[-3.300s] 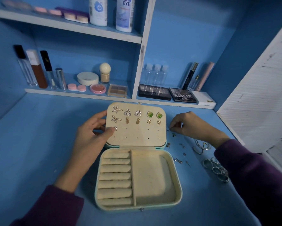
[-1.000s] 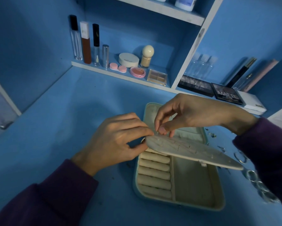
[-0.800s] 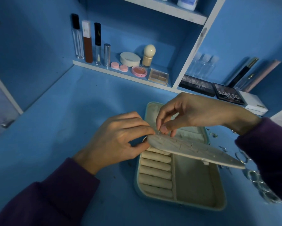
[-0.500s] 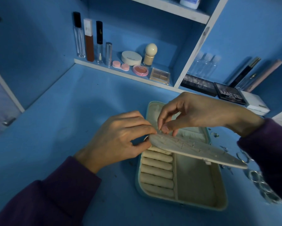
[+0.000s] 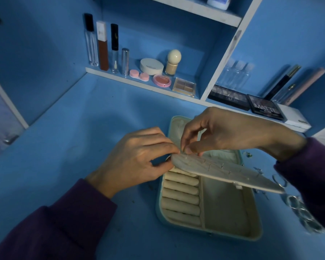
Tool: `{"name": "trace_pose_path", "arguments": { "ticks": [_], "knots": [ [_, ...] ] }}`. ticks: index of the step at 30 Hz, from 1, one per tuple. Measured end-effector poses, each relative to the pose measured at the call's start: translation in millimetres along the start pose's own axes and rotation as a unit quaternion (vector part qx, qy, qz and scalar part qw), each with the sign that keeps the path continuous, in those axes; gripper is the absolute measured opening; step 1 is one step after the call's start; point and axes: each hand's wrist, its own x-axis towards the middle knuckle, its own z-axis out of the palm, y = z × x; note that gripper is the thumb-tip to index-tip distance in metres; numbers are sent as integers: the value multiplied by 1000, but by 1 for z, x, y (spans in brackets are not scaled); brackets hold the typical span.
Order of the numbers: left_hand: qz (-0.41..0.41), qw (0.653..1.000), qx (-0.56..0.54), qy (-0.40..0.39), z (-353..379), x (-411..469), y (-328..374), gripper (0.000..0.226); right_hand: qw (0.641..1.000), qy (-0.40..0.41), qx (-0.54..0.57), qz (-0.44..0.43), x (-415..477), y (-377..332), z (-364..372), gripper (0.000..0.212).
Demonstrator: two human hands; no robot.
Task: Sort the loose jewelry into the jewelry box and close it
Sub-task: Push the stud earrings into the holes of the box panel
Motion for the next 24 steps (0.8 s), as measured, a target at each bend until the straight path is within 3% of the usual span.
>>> {"name": "trace_pose_path", "arguments": {
  "ticks": [6, 13, 24],
  "knots": [
    [0, 1000, -7, 7, 1, 1, 0, 6, 998, 14, -60, -10, 2, 0, 4, 6],
    [1, 1000, -5, 3, 1, 1, 0, 6, 1000, -11, 25, 5, -3, 1, -3, 9],
    [8, 1000, -3, 5, 1, 1, 0, 5, 999, -33, 24, 8, 2, -1, -1, 8]
  ]
}}
